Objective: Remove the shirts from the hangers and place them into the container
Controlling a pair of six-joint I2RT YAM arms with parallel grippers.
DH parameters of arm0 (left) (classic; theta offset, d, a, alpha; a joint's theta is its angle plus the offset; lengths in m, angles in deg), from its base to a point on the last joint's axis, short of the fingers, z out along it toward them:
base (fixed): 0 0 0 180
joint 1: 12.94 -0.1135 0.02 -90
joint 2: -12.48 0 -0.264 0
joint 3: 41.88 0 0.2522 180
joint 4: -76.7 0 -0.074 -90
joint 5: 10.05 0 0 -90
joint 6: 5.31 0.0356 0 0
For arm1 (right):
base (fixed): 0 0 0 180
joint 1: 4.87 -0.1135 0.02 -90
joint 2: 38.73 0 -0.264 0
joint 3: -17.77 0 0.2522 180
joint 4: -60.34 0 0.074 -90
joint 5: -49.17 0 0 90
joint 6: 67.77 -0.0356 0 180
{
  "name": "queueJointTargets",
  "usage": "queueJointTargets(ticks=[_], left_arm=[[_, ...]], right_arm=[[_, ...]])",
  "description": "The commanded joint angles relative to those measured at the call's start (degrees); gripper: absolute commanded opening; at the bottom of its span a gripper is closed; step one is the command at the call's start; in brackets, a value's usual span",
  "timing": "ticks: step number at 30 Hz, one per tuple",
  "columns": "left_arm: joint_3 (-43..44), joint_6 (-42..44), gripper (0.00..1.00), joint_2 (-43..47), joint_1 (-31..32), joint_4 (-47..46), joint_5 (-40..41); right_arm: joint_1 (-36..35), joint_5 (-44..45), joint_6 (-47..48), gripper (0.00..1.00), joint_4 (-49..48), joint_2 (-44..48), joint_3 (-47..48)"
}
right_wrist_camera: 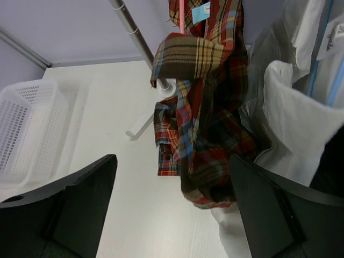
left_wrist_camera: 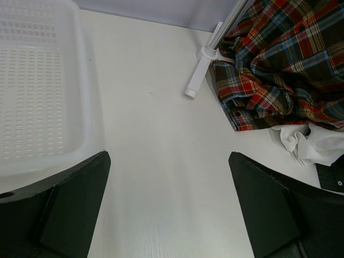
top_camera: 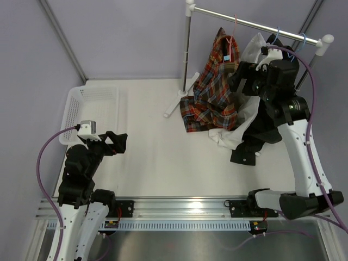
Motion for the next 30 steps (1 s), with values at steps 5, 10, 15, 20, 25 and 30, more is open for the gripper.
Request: queueJointTargets(ticks=[5, 10, 15, 20, 25, 30], left_arm=[[-0.36, 0.36, 0.99, 0.74, 0.30, -3.34, 0.51], [-0.36, 0.35, 0.99, 0.56, 0.30, -3.34, 0.34], [-0.53, 0.27, 0.99, 0.56, 0.30, -3.43, 0.25], [-0.45, 0.36, 0.99, 0.47, 0.39, -3.43, 0.16], [-0.45, 0.36, 0.99, 0.47, 0.30, -3.34, 0.16], [-0.53, 0.35, 0.99, 0.21, 0.30, -3.43, 0.16]], right_arm=[[-1.39, 4.23, 1.17, 0.85, -5.49, -12.92, 7.63], [-2.44, 7.12, 1.35, 0.75, -7.77, -17.58, 9.22], [-2.62, 8.97, 2.58, 0.49, -10.24, -19.25, 8.43], [-2.71, 9.41, 3.98, 0.24, -11.91, -18.46, 7.99], [-2.97, 8.10, 5.73, 0.00, -12.00, -17.50, 8.78], [-3.76, 6.60, 7.94, 0.00, -11.56, -14.43, 10.80]])
